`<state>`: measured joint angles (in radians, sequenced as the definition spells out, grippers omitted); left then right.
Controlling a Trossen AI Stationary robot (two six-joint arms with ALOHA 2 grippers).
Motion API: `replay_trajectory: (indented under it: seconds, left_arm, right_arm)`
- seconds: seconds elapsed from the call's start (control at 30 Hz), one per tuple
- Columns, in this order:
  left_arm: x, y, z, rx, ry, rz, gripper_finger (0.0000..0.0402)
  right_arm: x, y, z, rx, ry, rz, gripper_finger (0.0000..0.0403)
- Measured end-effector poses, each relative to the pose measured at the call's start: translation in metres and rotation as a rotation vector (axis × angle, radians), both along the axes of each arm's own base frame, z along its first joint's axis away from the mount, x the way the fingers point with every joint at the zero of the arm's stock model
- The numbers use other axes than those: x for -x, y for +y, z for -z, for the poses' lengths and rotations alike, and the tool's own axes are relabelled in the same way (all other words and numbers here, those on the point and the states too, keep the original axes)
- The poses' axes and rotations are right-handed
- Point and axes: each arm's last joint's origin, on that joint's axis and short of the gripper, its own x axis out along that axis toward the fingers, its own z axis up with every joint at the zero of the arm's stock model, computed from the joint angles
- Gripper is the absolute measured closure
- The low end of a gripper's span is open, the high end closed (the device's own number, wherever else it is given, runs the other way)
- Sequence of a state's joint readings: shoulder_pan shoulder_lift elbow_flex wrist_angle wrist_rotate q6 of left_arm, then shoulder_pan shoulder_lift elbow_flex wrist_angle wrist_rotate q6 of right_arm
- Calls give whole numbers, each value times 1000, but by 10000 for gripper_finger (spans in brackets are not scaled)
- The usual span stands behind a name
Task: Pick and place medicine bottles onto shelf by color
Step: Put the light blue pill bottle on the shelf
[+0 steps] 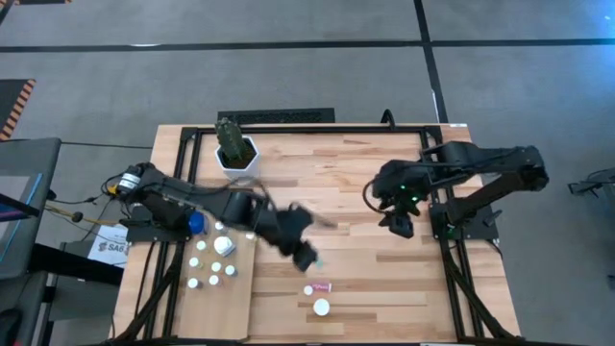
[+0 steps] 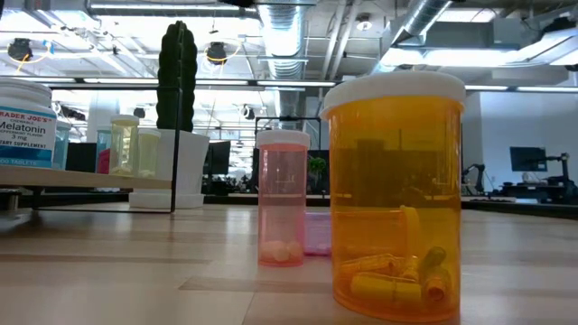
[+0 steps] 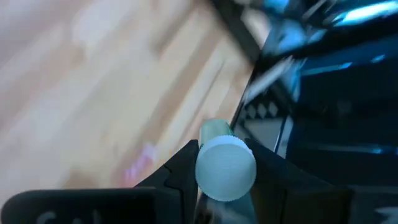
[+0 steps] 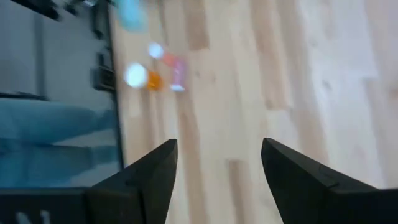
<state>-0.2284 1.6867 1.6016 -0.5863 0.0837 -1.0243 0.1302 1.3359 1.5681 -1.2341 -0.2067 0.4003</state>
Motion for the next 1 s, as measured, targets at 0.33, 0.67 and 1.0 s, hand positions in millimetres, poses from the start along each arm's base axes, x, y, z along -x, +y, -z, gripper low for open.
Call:
replay_trajectory:
  seconds: [0.33,0.67,1.0]
  left_arm:
    - [60,-95,19,147,384,-82,308]
    - [143,-149,33,144,681,-524,308]
    - [173,-156,47,78,850,-608,308]
  right_arm:
    - [32,7,-3,217,76,28,148]
    - [30,6,-3,291,53,11,148]
    - [27,0,-3,292,39,41,148]
